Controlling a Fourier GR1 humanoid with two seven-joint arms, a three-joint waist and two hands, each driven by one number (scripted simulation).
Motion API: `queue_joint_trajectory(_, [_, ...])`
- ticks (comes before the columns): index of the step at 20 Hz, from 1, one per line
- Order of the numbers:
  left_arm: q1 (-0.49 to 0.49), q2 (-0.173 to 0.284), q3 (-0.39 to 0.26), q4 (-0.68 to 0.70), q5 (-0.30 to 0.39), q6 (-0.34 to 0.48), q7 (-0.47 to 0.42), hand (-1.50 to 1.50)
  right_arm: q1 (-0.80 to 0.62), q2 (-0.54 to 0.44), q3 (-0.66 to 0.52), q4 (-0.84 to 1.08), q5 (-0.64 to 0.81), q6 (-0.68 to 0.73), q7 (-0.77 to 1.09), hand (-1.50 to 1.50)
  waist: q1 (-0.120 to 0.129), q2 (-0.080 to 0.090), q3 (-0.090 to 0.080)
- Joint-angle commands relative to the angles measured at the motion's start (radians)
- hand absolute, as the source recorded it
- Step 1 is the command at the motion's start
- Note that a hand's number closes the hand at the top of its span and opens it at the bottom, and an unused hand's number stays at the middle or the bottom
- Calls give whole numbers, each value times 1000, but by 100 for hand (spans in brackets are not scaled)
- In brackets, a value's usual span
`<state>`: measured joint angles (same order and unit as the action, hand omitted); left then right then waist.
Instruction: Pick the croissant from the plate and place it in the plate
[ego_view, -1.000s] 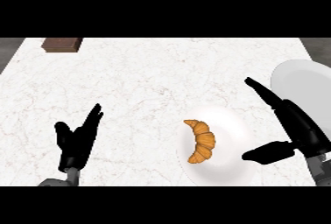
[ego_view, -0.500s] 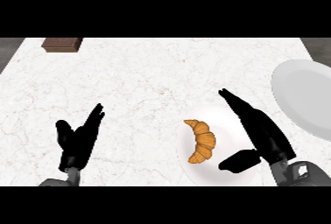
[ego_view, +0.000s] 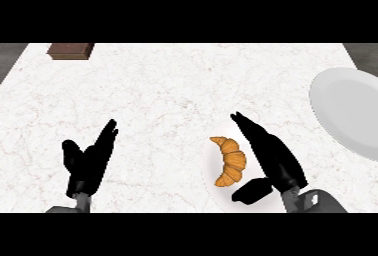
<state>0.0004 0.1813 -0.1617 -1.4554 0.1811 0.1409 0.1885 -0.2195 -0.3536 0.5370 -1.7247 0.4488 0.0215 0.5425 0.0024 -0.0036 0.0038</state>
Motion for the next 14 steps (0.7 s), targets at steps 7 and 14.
queue_joint_trajectory(7, [-1,-40,0,35,-31,-17,24,0,-36,83,-35,71,152,67,72,-150,-1,4,-4])
queue_joint_trajectory(14, [-1,-26,37,50,-15,-68,24,0,-55,157,-47,248,205,57,-26,-150,2,5,-4])
